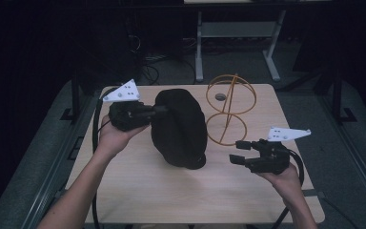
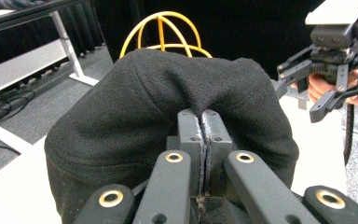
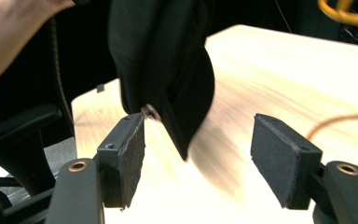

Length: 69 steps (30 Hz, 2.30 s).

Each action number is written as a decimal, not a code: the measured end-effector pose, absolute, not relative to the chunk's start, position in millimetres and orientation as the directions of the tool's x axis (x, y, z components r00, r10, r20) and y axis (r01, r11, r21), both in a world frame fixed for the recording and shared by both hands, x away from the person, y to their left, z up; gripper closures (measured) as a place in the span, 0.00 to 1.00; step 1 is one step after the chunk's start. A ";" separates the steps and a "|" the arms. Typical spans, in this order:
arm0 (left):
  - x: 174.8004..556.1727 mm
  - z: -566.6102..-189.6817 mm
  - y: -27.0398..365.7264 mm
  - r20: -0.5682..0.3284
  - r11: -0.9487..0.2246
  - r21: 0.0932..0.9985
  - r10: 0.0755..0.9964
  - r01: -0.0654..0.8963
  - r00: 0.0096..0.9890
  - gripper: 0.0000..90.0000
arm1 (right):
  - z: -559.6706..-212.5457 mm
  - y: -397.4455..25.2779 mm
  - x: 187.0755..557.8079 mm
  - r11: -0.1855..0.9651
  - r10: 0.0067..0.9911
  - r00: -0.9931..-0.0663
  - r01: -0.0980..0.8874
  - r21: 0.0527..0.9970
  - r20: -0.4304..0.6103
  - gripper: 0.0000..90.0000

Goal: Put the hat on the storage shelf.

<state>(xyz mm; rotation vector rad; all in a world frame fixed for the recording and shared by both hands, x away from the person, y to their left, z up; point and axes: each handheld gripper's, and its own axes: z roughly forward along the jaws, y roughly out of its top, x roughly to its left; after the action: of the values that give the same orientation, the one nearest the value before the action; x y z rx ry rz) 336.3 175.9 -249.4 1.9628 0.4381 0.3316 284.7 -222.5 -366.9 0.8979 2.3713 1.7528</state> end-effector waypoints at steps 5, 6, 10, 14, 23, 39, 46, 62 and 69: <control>341.8 -238.0 169.7 0.043 -0.380 0.914 0.441 0.143 0.897 0.99 | -379.5 -239.4 280.9 0.183 0.524 -0.803 0.431 0.884 0.283 0.39; 342.9 -235.4 168.6 0.046 -0.377 0.916 0.442 0.139 0.896 0.99 | -382.2 -242.9 280.2 0.185 0.534 -0.797 0.436 0.881 0.283 0.38; 349.4 -225.1 164.6 0.051 -0.372 0.919 0.436 0.128 0.898 0.99 | -391.6 -257.6 278.7 0.176 0.568 -0.771 0.456 0.872 0.289 0.38; 358.7 -217.7 158.2 0.050 -0.371 0.920 0.433 0.127 0.900 0.99 | -397.2 -269.3 277.1 0.169 0.589 -0.755 0.465 0.869 0.289 0.38; 383.9 -199.1 137.2 0.049 -0.386 0.913 0.417 0.129 0.908 0.99 | -404.5 -282.8 275.6 0.174 0.619 -0.736 0.471 0.865 0.276 0.37; 422.0 -158.4 91.3 0.074 -0.418 0.902 0.389 0.104 0.918 0.99 | -402.9 -304.1 273.6 0.103 0.644 -0.709 0.451 0.886 0.286 0.38; 436.3 -141.3 64.4 0.086 -0.445 0.891 0.364 0.092 0.927 0.99 | -403.1 -308.1 273.7 0.075 0.643 -0.704 0.450 0.890 0.301 0.37; 470.0 -164.6 -0.6 0.062 -0.522 0.842 0.340 0.134 0.938 0.99 | -403.7 -314.2 273.5 0.040 0.647 -0.694 0.444 0.895 0.316 0.38; 478.8 -180.3 -22.4 0.059 -0.557 0.817 0.342 0.152 0.938 0.99 | -406.2 -314.1 273.7 0.037 0.641 -0.694 0.453 0.891 0.327 0.38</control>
<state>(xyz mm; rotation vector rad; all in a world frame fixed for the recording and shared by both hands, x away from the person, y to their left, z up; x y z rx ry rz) 478.8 -22.4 -180.3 2.1665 0.3482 0.2615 273.7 -314.1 -406.2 1.1432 2.1389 1.7305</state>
